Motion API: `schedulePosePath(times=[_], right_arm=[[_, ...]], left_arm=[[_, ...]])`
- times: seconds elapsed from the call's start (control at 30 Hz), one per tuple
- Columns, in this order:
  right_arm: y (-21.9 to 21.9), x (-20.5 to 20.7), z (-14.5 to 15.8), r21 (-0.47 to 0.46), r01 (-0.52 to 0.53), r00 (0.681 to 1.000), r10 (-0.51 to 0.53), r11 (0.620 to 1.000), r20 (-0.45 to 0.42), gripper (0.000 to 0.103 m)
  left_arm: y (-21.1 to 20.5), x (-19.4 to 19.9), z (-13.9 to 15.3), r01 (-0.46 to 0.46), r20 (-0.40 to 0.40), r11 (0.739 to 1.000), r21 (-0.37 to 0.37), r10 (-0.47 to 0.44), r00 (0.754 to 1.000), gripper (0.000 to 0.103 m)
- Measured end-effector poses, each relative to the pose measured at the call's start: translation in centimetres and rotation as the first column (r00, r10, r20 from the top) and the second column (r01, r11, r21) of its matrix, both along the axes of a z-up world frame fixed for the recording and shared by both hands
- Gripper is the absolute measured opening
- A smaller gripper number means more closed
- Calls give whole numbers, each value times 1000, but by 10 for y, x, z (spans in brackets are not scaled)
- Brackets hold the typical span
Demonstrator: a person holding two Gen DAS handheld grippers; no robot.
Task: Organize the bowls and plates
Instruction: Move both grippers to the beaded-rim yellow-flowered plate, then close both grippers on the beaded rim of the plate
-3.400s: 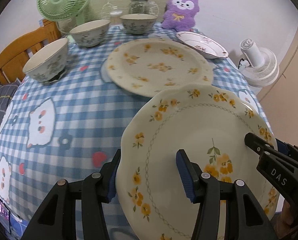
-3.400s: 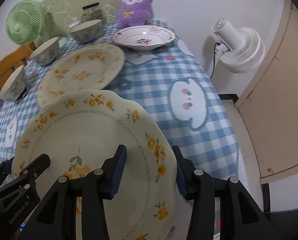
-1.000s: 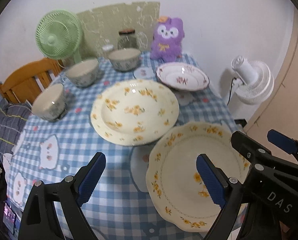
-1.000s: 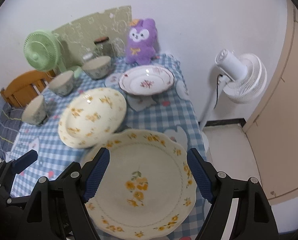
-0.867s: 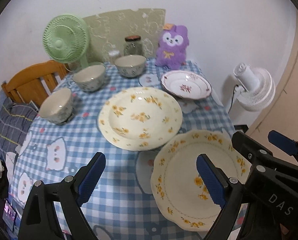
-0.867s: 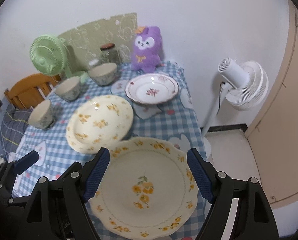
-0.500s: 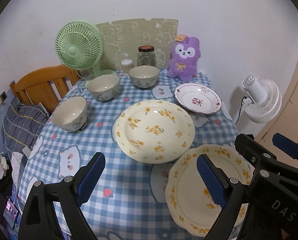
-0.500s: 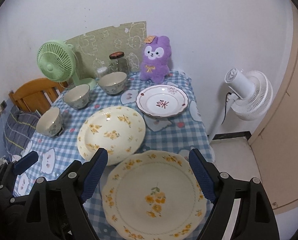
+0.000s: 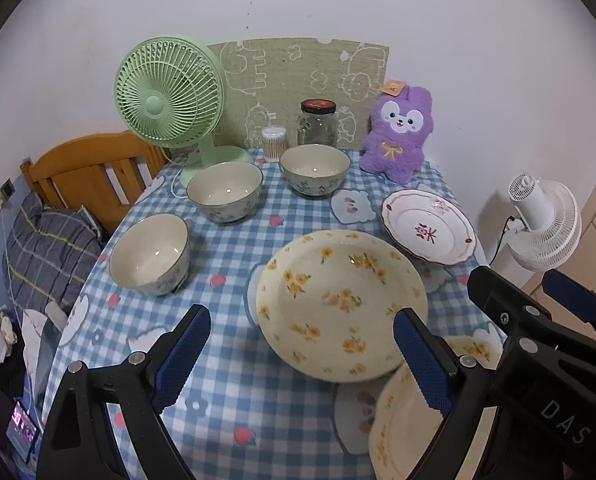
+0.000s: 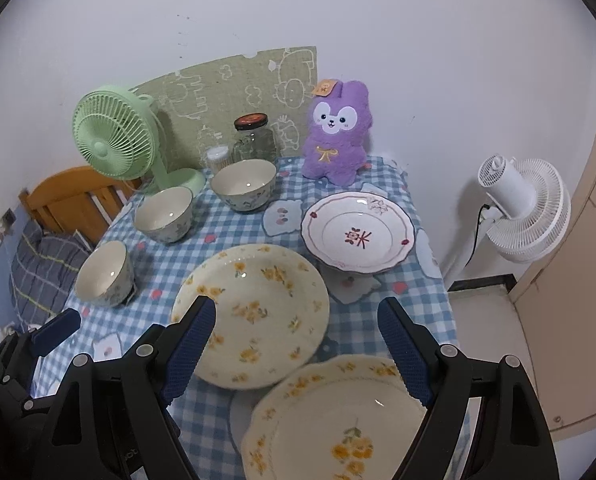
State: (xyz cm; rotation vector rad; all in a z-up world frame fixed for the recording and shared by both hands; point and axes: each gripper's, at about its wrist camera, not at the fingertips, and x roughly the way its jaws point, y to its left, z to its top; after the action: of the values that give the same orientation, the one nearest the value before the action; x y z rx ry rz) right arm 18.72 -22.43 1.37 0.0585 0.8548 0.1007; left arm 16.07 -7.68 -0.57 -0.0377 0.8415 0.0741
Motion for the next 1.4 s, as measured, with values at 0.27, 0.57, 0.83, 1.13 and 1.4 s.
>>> schedulePosePath(times=[0.27, 0.57, 0.83, 1.13, 1.4], right_arm=[[16, 36, -12, -21, 27, 999, -28, 999, -21, 85], [28, 64, -35, -18, 58, 997, -59, 998, -51, 85], [30, 85, -56, -17, 89, 994, -89, 996, -66, 85], [29, 104, -92, -55, 102, 987, -108, 993, -120, 85], [27, 112, -123, -87, 114, 975, -128, 990, -184, 81]], left_arm=[[17, 39, -12, 48, -18, 999, -10, -48, 999, 94], [30, 73, -34, 75, -54, 997, -22, -76, 996, 94], [31, 98, -52, 101, -67, 995, -16, -102, 992, 94], [32, 119, -89, 104, -132, 994, -21, -106, 986, 89], [34, 129, -121, 89, -208, 996, -17, -91, 974, 78]])
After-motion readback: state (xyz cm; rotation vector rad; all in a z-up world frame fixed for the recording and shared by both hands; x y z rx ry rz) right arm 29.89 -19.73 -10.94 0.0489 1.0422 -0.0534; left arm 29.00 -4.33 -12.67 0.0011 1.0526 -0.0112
